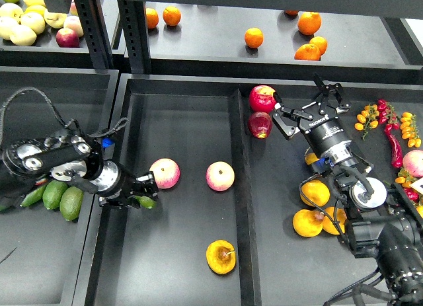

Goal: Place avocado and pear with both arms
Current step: 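Carry the avocado with the left gripper into the avocado bin, then open the left gripper to release the avocado in the bin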

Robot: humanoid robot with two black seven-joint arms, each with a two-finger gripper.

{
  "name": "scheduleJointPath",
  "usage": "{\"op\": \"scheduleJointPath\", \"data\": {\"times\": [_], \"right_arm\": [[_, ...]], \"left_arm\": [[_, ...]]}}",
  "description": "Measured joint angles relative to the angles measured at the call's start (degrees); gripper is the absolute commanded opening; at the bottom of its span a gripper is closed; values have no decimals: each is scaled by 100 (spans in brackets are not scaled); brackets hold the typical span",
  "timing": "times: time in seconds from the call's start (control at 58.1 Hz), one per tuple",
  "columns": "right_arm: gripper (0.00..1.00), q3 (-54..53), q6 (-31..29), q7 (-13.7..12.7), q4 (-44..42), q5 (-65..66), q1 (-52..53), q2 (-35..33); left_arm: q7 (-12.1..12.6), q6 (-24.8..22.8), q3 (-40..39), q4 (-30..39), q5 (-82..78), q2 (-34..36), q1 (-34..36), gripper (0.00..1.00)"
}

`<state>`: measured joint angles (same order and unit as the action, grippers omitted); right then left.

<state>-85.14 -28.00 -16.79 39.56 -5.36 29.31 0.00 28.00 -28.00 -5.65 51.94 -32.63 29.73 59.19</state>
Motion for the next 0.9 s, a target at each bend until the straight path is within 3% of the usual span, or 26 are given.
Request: {"op": "scheduleJointPath", "data": {"times": [0.344,0.5,0.741,0.896], "right_arm": [[99,7,0,0,0,-4,24,0],[99,7,0,0,2,-5,18,0],[99,7,0,0,6,-3,9,0],[99,6,0,0,8,-3,9,0]], "left_arm": [[0,-1,-178,58,-13,760,-662,48],[0,-1,-285,-49,-46,786,-917,66],[0,0,-313,-247,-77,721,-1024,79],[0,0,-425,-283,-77,699,-1098,93]]}}
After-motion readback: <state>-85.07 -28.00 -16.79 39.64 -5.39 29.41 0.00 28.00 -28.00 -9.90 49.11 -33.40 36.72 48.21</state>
